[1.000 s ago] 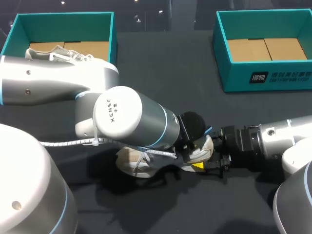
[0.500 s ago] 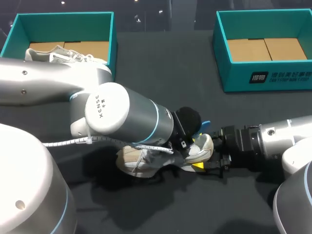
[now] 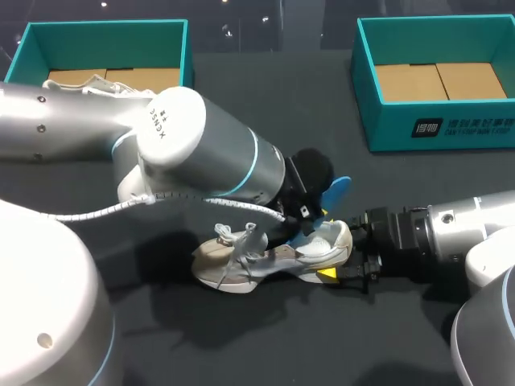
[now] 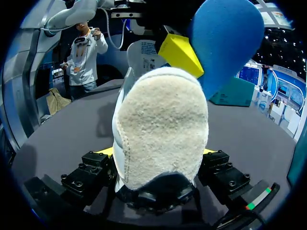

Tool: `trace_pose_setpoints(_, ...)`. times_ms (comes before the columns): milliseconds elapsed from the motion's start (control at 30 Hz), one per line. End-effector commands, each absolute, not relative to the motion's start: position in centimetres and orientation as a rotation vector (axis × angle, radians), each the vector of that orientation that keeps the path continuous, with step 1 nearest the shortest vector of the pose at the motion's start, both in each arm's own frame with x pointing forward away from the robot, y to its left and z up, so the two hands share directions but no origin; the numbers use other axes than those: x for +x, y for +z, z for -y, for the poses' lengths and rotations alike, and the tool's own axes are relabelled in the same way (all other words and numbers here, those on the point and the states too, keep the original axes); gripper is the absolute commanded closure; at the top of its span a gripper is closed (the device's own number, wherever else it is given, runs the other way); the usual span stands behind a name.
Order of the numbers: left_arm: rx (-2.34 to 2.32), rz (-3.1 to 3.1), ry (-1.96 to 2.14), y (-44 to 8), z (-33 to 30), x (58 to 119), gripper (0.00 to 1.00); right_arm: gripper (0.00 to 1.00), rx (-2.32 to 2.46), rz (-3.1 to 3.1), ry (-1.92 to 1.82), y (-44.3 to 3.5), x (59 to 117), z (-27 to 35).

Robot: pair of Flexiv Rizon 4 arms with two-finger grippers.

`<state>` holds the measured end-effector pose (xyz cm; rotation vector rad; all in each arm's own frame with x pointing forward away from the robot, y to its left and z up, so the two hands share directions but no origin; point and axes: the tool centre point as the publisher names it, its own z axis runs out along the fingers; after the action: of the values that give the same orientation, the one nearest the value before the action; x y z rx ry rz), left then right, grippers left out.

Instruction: Take the shoe out of the shoebox, open the shoe tongue, remove and reinsert the insole, then place the shoe into the shoebox

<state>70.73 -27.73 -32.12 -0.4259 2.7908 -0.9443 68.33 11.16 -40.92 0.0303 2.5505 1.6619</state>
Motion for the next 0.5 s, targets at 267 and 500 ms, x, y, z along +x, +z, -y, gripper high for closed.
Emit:
trace_pose_setpoints(267,-0.561,-2.647,-1.029,-33.01,27.42,69.59,0.79,1.0,0.03,-2.553,1.655,-40.85,68.18,-11.14)
trace_pose_setpoints(500,-0.613,-2.592,-1.075,-32.85,27.46,69.15,0.8,1.0,0.03,-2.553,1.655,-40.85,68.18,-11.14)
